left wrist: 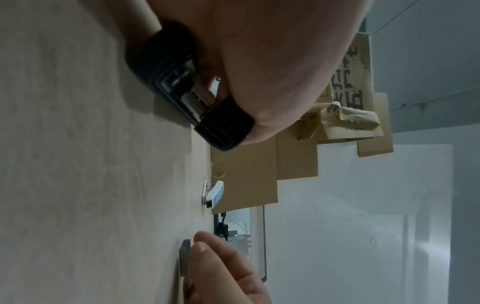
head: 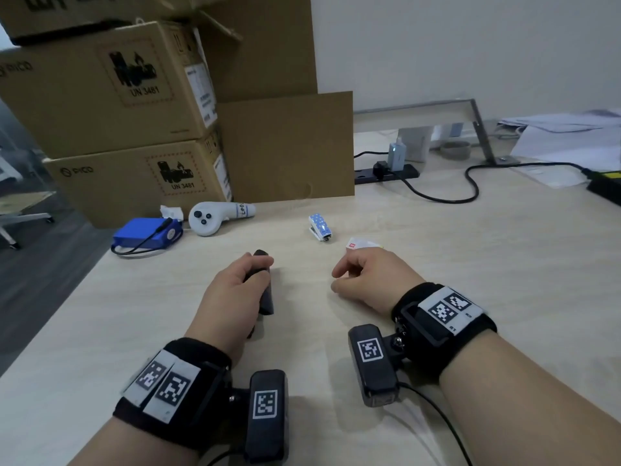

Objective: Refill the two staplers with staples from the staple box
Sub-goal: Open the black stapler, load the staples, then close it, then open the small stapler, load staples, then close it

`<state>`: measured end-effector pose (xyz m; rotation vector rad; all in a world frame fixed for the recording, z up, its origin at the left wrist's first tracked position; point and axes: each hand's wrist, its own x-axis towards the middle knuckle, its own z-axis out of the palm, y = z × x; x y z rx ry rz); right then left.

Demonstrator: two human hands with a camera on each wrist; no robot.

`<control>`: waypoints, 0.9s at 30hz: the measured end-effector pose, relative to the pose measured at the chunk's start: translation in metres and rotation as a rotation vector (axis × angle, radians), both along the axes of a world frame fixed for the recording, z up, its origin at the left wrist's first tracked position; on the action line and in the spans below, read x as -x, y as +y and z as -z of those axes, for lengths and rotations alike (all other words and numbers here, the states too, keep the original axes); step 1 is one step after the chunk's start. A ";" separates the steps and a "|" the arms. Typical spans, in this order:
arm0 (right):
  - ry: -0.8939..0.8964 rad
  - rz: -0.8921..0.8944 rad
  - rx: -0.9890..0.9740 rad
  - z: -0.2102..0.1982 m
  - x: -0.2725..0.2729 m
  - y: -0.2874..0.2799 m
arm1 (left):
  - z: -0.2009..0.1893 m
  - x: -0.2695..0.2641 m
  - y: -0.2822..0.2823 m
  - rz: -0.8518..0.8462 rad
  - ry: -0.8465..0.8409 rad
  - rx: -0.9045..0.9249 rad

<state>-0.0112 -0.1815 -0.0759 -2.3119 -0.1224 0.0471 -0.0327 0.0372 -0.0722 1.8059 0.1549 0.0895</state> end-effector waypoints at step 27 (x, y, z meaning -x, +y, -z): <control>-0.014 -0.023 0.092 0.002 -0.002 0.003 | -0.032 -0.099 -0.006 0.222 0.055 -0.886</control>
